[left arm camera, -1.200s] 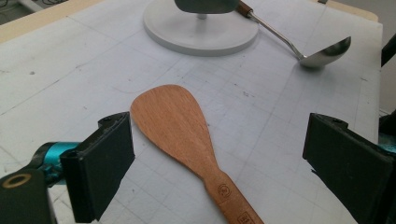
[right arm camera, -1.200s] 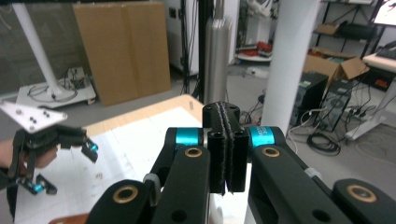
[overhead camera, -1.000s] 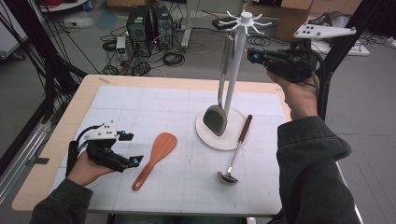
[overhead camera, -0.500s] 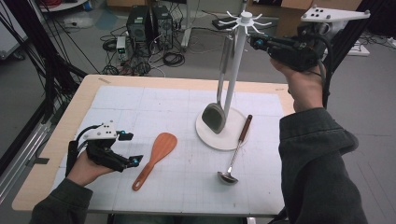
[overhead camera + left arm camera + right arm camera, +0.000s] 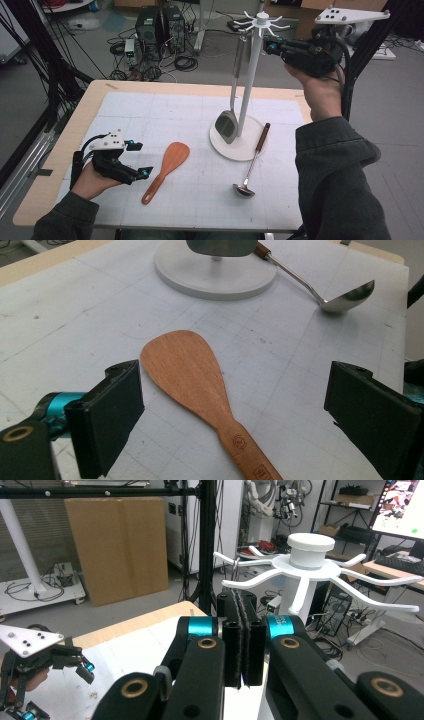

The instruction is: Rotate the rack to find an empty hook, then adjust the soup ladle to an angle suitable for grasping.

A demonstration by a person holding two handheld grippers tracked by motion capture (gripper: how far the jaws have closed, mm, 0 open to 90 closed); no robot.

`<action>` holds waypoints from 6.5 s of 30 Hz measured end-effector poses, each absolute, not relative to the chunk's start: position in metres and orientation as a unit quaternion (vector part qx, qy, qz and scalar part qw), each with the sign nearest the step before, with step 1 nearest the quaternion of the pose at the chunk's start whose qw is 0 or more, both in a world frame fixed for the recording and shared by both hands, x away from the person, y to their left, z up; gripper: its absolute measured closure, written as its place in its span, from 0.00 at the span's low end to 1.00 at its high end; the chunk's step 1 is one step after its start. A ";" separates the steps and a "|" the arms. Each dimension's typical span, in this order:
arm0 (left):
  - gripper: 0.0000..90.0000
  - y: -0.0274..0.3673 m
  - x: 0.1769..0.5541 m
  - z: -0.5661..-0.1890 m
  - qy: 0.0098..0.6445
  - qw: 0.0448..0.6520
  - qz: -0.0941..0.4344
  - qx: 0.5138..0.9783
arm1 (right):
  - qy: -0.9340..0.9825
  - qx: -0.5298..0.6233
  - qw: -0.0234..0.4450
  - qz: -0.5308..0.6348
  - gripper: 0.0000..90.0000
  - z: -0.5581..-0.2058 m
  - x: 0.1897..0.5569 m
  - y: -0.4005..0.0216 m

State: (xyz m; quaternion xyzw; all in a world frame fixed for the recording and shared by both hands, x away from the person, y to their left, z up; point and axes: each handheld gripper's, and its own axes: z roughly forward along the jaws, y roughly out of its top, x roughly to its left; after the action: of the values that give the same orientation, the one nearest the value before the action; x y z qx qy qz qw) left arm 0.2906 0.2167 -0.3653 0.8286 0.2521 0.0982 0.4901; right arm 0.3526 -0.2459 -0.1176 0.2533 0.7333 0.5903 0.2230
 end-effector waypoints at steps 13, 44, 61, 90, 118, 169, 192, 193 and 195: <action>0.10 0.219 0.291 -0.365 0.254 0.491 0.101 0.827 | 0.723 0.272 0.228 0.592 1.00 -0.125 0.350 -0.275; 0.10 0.220 0.291 -0.366 0.255 0.488 0.103 0.829 | 0.726 0.254 0.229 0.596 1.00 -0.113 0.352 -0.239; 0.10 0.223 0.292 -0.366 0.255 0.488 0.112 0.827 | 0.732 0.249 0.205 0.600 0.92 -0.135 0.342 -0.250; 0.10 0.226 0.294 -0.368 0.259 0.482 0.122 0.828 | 0.735 0.314 0.178 0.574 0.48 -0.221 0.330 -0.276; 0.10 0.226 0.294 -0.369 0.258 0.479 0.124 0.830 | 0.750 0.347 0.150 0.542 0.35 -0.281 0.329 -0.281; 0.10 0.229 0.292 -0.378 0.269 0.468 0.133 0.831 | 0.812 0.371 0.102 0.440 0.87 -0.396 0.322 -0.276; 0.10 0.230 0.292 -0.379 0.270 0.465 0.134 0.832 | 0.840 0.344 0.043 0.417 0.99 -0.419 0.326 -0.254; 0.10 0.230 0.292 -0.379 0.270 0.465 0.134 0.833 | 0.840 0.343 0.040 0.417 0.99 -0.419 0.326 -0.254; 0.10 0.230 0.293 -0.379 0.269 0.464 0.134 0.833 | 0.843 0.342 0.035 0.414 0.99 -0.421 0.326 -0.252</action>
State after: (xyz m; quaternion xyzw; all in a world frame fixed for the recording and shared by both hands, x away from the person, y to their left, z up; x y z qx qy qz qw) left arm 0.2926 0.2299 -0.3793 0.8331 0.2690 0.1341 0.4644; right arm 0.3255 -0.2516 -0.4210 0.3423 0.8426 0.4142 0.0346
